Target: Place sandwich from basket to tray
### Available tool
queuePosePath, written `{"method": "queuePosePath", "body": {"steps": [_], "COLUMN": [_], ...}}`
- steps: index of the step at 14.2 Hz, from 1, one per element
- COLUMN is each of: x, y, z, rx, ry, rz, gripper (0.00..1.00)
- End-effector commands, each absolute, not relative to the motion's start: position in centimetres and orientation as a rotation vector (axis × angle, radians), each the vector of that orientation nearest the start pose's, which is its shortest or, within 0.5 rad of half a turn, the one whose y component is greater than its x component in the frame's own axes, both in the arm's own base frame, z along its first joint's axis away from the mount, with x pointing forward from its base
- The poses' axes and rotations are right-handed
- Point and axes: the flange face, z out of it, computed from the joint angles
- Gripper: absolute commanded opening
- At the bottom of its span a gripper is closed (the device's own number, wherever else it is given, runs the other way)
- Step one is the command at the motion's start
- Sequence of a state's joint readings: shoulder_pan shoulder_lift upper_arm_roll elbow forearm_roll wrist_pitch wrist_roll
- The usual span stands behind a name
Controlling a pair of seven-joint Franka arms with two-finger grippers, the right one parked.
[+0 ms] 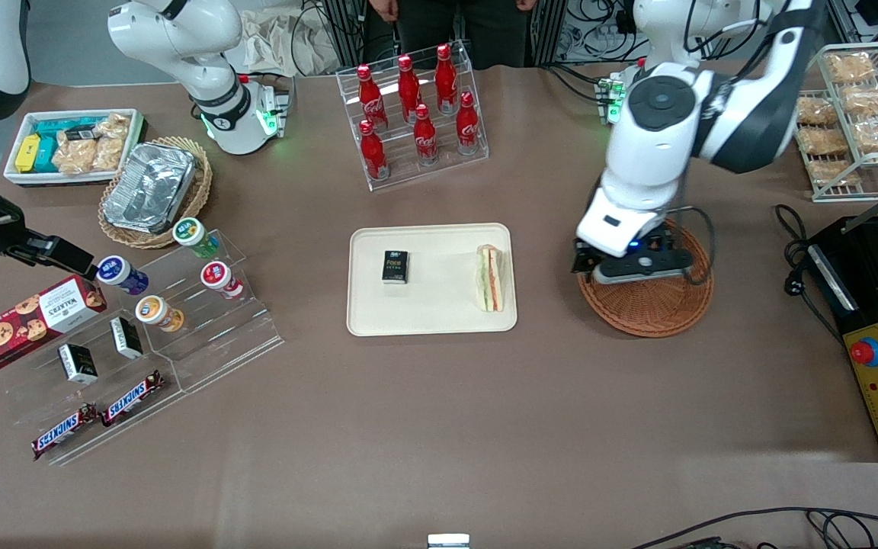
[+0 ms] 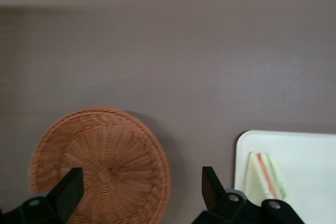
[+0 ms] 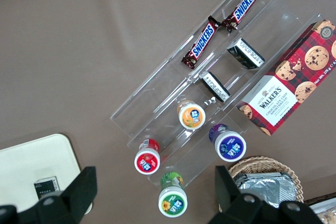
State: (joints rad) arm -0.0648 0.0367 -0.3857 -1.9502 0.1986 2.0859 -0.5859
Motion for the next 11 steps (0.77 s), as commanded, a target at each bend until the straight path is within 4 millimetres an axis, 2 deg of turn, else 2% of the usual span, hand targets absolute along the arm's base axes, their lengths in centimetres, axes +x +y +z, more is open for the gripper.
{"method": "queuePosePath", "body": {"steps": [1,2,3,4,7,11], "x": [52.1,51.9,52.2,52.1,51.8,52.1], "y": [-20.7,-19.4,-17.5,-16.2,-13.4,-10.2], "z": [48.8,49.6,50.0,51.3,53.5,54.6], "rx": [-3.058,-3.053,-3.068,-3.113,-3.156,-3.196], "ry": [0.050,0.110,0.106,0.058,0.043,0.028], "rz": [-0.168,-0.134,-0.114,-0.130,-0.167,-0.167], "gripper": [1.00,1.00,1.00,1.00,1.00,1.00]}}
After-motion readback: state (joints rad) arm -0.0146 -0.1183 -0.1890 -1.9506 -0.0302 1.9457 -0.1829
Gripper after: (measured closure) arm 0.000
